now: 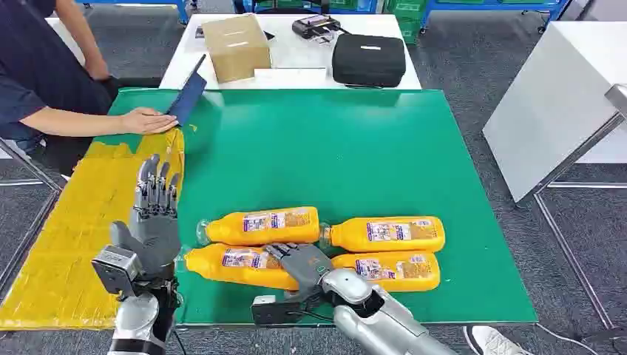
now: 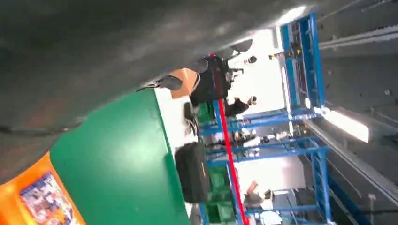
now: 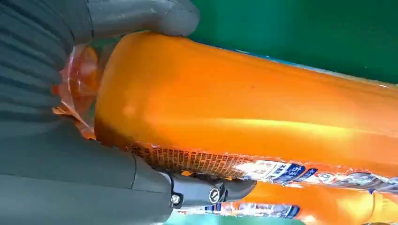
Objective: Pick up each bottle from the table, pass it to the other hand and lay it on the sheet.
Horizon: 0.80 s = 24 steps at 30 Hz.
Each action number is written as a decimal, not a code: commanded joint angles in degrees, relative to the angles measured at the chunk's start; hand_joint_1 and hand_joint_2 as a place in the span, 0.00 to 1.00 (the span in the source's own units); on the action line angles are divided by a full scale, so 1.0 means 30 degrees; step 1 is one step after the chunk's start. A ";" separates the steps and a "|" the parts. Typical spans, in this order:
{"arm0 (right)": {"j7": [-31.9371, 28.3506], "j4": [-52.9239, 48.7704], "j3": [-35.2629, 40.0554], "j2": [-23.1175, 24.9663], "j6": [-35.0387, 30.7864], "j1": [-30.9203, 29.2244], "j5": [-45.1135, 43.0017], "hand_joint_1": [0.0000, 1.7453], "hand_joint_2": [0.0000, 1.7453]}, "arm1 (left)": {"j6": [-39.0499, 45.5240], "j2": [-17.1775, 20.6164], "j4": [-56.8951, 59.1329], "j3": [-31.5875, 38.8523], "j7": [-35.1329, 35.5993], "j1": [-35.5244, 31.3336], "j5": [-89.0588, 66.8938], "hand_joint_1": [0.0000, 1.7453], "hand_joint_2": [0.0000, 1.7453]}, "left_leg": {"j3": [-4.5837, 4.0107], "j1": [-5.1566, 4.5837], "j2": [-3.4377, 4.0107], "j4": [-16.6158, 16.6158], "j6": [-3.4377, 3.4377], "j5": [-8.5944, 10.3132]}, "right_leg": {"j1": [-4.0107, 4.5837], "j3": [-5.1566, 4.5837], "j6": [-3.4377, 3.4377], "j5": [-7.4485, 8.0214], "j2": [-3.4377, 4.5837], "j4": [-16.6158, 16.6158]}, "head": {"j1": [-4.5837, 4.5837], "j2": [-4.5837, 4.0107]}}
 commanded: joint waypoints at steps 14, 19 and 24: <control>-0.3036 -0.2505 -0.5081 0.1454 -0.5448 0.5186 -0.3928 1.00 1.00 | 0.1197 -0.0921 -0.0245 0.1810 0.0760 0.0675 0.4014 0.00 0.00 | 0.0089 0.0045 -0.0097 -0.0051 -0.0035 0.0037 | 0.0041 0.0145 -0.0042 0.0017 -0.0034 -0.0081 | 0.0000 0.0000; -0.6294 -1.0931 -0.7946 0.2351 -0.6788 0.8901 -0.7620 1.00 1.00 | 0.3149 -0.1501 -0.2072 0.2872 -0.0071 0.1693 0.5666 0.00 1.00 | -0.0042 0.0037 -0.0042 0.0054 -0.0040 -0.0039 | 0.0035 0.0064 -0.0041 -0.0044 0.0042 0.0044 | 0.0015 0.0000; -0.8374 -1.2355 -0.7908 0.2610 -0.7717 0.9888 -0.8504 1.00 1.00 | 0.4340 -0.1798 -0.2838 0.2565 -0.0841 0.1914 0.5166 0.00 1.00 | -0.0219 0.0038 -0.0064 0.0064 -0.0018 -0.0025 | 0.0046 0.0074 -0.0025 -0.0045 0.0016 0.0053 | 0.0000 0.0000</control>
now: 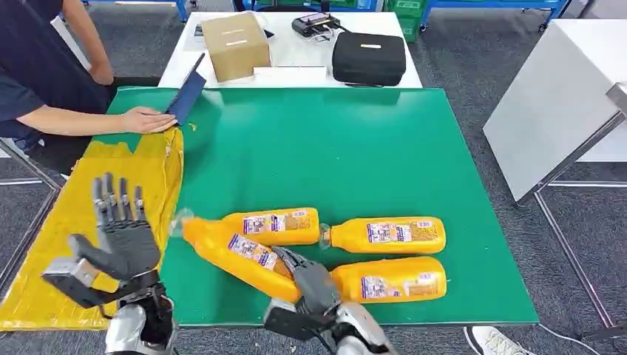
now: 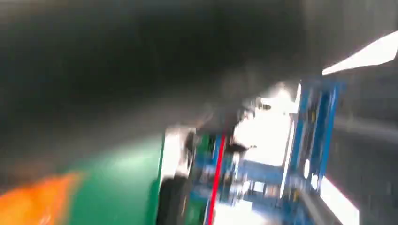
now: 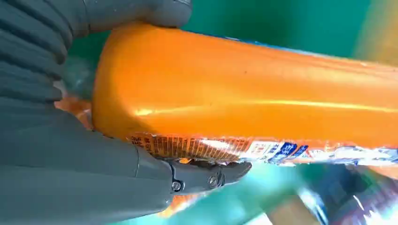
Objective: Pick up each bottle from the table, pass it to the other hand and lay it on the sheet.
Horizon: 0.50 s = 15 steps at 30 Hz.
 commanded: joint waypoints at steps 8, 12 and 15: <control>-0.3891 -0.7233 -0.2549 0.0934 -0.1507 0.3720 -0.2640 1.00 1.00 | 0.2807 -0.1059 -0.1878 0.0349 -0.1390 0.0840 -0.1154 0.00 1.00 | -0.0093 0.0006 -0.0018 0.0006 -0.0016 -0.0012 | -0.0001 -0.0092 -0.0025 -0.0018 0.0013 -0.0006 | 0.0007 0.0000; -0.3891 -0.7233 -0.2549 0.0934 -0.1507 0.3720 -0.2640 1.00 1.00 | 0.2807 -0.1059 -0.1878 0.0349 -0.1390 0.0840 -0.1154 0.00 1.00 | -0.0088 0.0008 -0.0007 0.0002 -0.0016 -0.0011 | 0.0001 -0.0094 -0.0027 -0.0014 0.0022 -0.0010 | 0.0007 0.0000; -0.3891 -0.7233 -0.2549 0.0934 -0.1507 0.3720 -0.2640 1.00 1.00 | 0.2807 -0.1059 -0.1878 0.0349 -0.1390 0.0840 -0.1154 0.00 1.00 | -0.0067 0.0021 -0.0023 0.0005 -0.0028 -0.0022 | 0.0014 -0.0065 -0.0039 -0.0026 0.0030 -0.0016 | 0.0007 0.0000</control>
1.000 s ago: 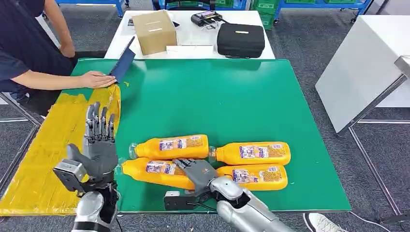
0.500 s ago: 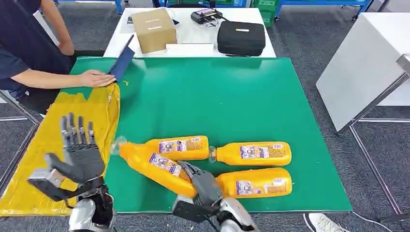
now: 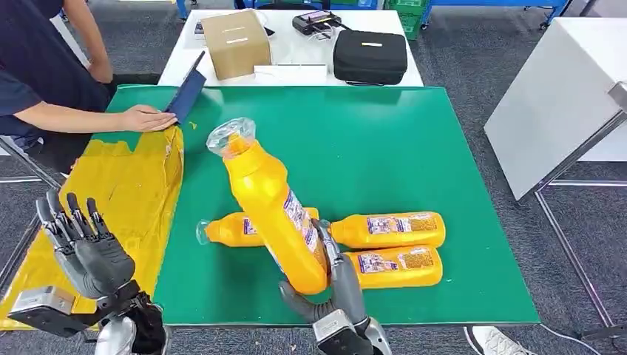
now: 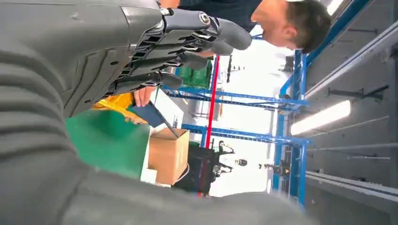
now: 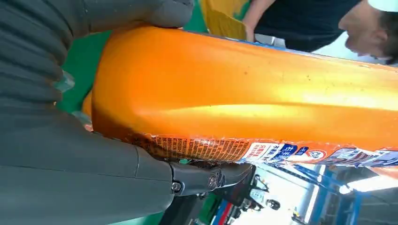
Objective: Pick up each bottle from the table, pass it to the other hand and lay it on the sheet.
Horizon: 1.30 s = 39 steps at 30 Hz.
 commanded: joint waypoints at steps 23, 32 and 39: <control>0.0836 0.4696 0.3865 -0.0359 0.2443 -0.2255 0.3678 1.00 1.00 | -1.5163 0.5270 0.3774 -0.8430 0.3545 0.1980 0.3973 0.00 1.00 | 0.0039 0.0016 0.0022 -0.0037 -0.0028 -0.0011 | 0.0017 0.0033 -0.0028 -0.0004 0.0061 -0.0032 | 0.0007 0.0000; 0.0932 0.4984 0.4366 -0.0348 0.3032 -0.2444 0.4277 1.00 1.00 | -1.4723 0.5616 0.3790 -0.8410 0.3046 0.1978 0.2886 0.00 1.00 | 0.0036 0.0022 -0.0001 -0.0029 -0.0027 -0.0019 | 0.0016 0.0041 -0.0028 -0.0018 0.0045 -0.0033 | 0.0001 0.0000; 0.1093 0.6165 0.5354 -0.0310 0.2885 -0.2584 0.5317 1.00 1.00 | -1.2732 0.4848 0.4038 -0.7126 0.3049 0.1600 0.1224 1.00 1.00 | 0.0035 0.0036 -0.0027 -0.0023 -0.0042 -0.0017 | 0.0032 0.0048 -0.0044 -0.0023 0.0032 -0.0031 | 0.0007 0.0000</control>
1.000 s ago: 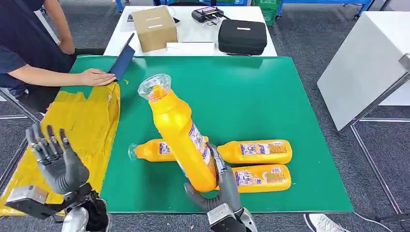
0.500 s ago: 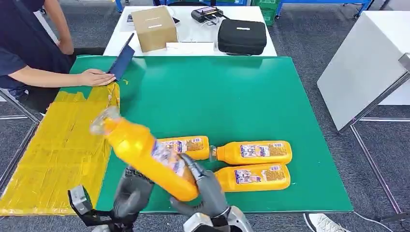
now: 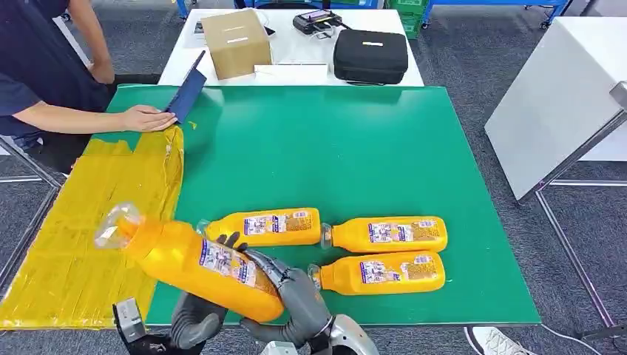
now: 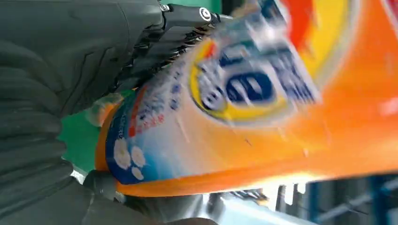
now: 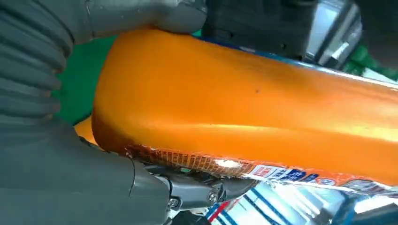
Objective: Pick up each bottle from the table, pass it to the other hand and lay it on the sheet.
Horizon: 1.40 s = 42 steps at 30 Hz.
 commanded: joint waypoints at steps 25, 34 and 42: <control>0.2055 0.1420 0.2550 -0.1124 -0.0837 0.0420 0.0622 1.00 1.00 | 0.1682 -0.1947 -0.0024 0.3076 0.1394 -0.1015 0.0458 1.00 1.00 | 0.0024 0.0023 -0.0063 -0.0004 -0.0016 -0.0002 | 0.0017 0.0032 -0.0018 -0.0018 -0.0034 -0.0025 | 0.0000 0.0000; 0.2879 0.0257 0.1828 -0.1304 -0.2526 0.0695 0.1204 0.96 1.00 | 0.3392 -0.2144 -0.0551 0.3571 0.1055 -0.1186 -0.0980 1.00 1.00 | 0.0031 0.0030 -0.0080 0.0000 -0.0027 -0.0007 | 0.0022 -0.0011 -0.0029 -0.0028 -0.0037 -0.0025 | -0.0007 0.0000; 0.4239 -0.3996 -0.5702 -0.2246 -0.0301 -0.0401 -0.0304 0.00 0.00 | 1.5686 -0.1988 0.0391 0.5790 0.1340 -0.5414 -1.6271 1.00 1.00 | -0.0086 -0.0001 -0.0073 0.0012 -0.0008 0.0041 | -0.0002 -0.0163 -0.0011 0.0019 -0.0036 0.0016 | 0.0000 0.0000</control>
